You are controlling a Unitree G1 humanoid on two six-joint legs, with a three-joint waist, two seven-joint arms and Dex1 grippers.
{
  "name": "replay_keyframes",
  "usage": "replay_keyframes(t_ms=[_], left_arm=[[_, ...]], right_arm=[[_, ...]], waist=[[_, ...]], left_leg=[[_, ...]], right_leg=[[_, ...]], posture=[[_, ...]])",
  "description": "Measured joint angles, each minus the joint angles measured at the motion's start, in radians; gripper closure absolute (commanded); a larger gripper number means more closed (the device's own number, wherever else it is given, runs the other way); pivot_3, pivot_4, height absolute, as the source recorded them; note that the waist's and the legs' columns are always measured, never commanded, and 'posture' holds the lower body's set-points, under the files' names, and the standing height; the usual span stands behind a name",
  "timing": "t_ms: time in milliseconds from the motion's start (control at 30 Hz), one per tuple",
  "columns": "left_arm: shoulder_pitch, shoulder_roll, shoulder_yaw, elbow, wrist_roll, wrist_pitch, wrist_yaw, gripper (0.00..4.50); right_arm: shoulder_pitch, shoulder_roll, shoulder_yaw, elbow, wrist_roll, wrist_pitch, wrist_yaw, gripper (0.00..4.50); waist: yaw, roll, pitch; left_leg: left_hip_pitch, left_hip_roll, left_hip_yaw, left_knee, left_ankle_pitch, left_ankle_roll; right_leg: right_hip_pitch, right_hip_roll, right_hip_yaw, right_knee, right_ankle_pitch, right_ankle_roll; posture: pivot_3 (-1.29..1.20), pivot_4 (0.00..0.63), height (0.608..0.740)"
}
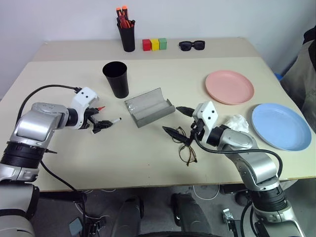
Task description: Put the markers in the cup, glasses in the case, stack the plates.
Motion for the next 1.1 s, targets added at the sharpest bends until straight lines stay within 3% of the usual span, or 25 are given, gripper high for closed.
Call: replay_keyframes(t_ms=[267, 300, 367, 600, 833, 1100], left_arm=[[-0.162, -0.071, -0.146, 0.160, 0.117, 0.002, -0.107, 0.00], [-0.173, -0.076, -0.153, 0.174, 0.128, -0.002, -0.113, 0.25], [-0.193, -0.085, -0.172, 0.205, 0.161, -0.020, -0.127, 0.86], [-0.222, -0.098, -0.181, 0.273, 0.248, -0.068, -0.159, 4.43], [-0.119, -0.082, -0.090, 0.159, 0.210, -0.073, -0.186, 4.43], [0.197, -0.102, 0.308, -0.180, -0.014, -0.181, -0.124, 4.43]], right_arm=[[0.000, 0.020, 0.035, 0.000, -0.005, -0.004, -0.001, 0.03], [0.000, 0.021, 0.036, 0.000, -0.007, -0.005, -0.001, 0.01], [0.000, 0.022, 0.037, 0.000, -0.010, -0.010, -0.001, 0.00], [0.000, 0.027, 0.046, 0.001, -0.018, -0.021, -0.001, 0.00], [0.001, 0.027, 0.055, 0.002, -0.018, -0.021, 0.002, 0.00], [-0.022, 0.021, 0.056, 0.004, -0.016, -0.019, 0.014, 0.00]], waist=[[0.006, 0.000, 0.000], [0.005, 0.000, 0.000], [0.006, 0.000, 0.000], [0.003, 0.000, 0.000], [-0.001, 0.000, 0.000], [0.003, 0.000, 0.000]], left_leg=[[-0.001, 0.000, 0.000, 0.001, 0.000, 0.000], [-0.001, 0.000, 0.000, 0.001, 0.000, 0.000], [0.000, 0.000, 0.000, 0.001, 0.000, 0.000], [0.000, 0.000, -0.001, 0.001, 0.000, 0.000], [0.000, 0.000, -0.001, 0.001, 0.000, 0.000], [-0.001, 0.001, -0.001, 0.001, 0.000, 0.000]], right_leg=[[0.000, 0.000, 0.000, 0.000, 0.000, 0.000], [0.000, 0.000, 0.000, 0.000, 0.000, 0.000], [0.000, 0.000, 0.000, 0.001, 0.000, 0.000], [0.000, 0.000, 0.000, 0.001, 0.000, 0.001], [0.000, -0.001, 0.000, 0.002, 0.000, 0.002], [-0.001, -0.002, 0.000, 0.003, 0.000, 0.001]], posture=[[0.00, 0.150, 0.740], [0.00, 0.150, 0.740], [0.00, 0.150, 0.740], [0.00, 0.150, 0.740], [0.00, 0.150, 0.740], [0.00, 0.150, 0.740]])
